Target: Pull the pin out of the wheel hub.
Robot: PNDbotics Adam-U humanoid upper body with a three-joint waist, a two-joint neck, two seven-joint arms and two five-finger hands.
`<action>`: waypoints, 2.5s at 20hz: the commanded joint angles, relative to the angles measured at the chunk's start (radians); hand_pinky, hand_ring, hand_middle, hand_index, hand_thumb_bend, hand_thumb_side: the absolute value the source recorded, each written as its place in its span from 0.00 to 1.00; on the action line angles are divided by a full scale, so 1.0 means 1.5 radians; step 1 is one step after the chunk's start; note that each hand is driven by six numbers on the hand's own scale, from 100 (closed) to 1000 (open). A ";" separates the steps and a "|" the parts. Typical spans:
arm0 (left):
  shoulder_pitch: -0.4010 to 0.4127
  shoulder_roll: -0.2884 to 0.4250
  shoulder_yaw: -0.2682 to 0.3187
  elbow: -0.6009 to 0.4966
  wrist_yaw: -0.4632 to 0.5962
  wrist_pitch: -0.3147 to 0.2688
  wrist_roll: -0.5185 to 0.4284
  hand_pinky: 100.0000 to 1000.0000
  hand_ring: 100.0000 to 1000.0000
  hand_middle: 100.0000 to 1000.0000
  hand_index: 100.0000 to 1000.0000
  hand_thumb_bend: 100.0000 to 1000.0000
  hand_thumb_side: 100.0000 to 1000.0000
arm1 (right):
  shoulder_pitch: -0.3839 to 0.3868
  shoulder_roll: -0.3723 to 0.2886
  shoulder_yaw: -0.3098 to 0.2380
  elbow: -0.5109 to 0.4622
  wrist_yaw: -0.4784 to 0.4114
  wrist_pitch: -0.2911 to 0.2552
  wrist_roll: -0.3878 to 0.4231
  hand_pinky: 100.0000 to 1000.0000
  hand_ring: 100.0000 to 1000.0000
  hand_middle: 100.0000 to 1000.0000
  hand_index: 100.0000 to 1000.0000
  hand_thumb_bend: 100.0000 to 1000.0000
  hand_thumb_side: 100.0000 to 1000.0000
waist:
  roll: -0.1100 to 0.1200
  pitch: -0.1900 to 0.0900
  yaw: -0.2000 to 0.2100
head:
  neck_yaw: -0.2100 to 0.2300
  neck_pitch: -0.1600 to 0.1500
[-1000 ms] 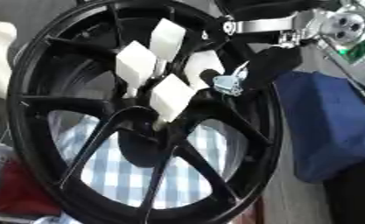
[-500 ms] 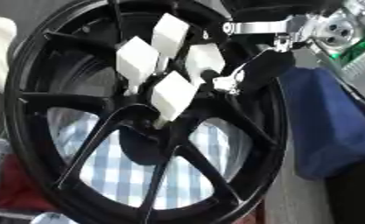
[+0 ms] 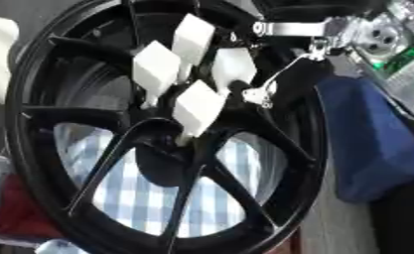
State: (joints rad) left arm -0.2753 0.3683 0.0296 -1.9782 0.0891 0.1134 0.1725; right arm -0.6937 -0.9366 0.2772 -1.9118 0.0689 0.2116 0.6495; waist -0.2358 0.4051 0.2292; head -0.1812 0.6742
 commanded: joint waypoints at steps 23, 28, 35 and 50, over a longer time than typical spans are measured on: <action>0.020 0.002 0.039 -0.015 -0.007 -0.008 0.035 0.37 0.66 0.58 0.65 0.00 0.78 | 0.244 -0.133 -0.311 0.105 -0.158 0.061 -0.204 0.78 0.58 0.30 0.48 0.00 0.12 | 0.070 -0.025 -0.098 | 0.075 -0.004; 0.019 0.001 0.045 -0.015 -0.011 -0.010 0.043 0.37 0.66 0.58 0.65 0.00 0.78 | 0.328 -0.075 -0.382 0.185 -0.112 0.032 -0.255 0.81 0.73 0.50 0.67 0.00 0.12 | 0.083 -0.020 -0.111 | 0.094 -0.007; 0.017 -0.004 0.044 -0.015 -0.009 -0.010 0.045 0.37 0.66 0.58 0.65 0.00 0.78 | 0.439 0.015 -0.412 0.211 -0.069 -0.028 -0.324 0.90 0.95 0.81 0.84 0.00 0.12 | 0.094 -0.019 -0.110 | 0.094 -0.005; 0.016 -0.009 0.041 -0.015 -0.006 -0.004 0.041 0.38 0.66 0.58 0.65 0.00 0.78 | 0.458 0.033 -0.405 0.176 -0.097 -0.018 -0.394 0.95 1.00 0.90 0.87 0.00 0.13 | 0.093 -0.025 -0.111 | 0.092 -0.002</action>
State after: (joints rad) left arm -0.2455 0.3485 0.0894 -1.9785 0.0782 0.1046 0.2342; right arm -0.0009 -0.8552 -0.3189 -1.6364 -0.0806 0.1731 0.0652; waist -0.0980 0.3938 0.0639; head -0.0420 0.6754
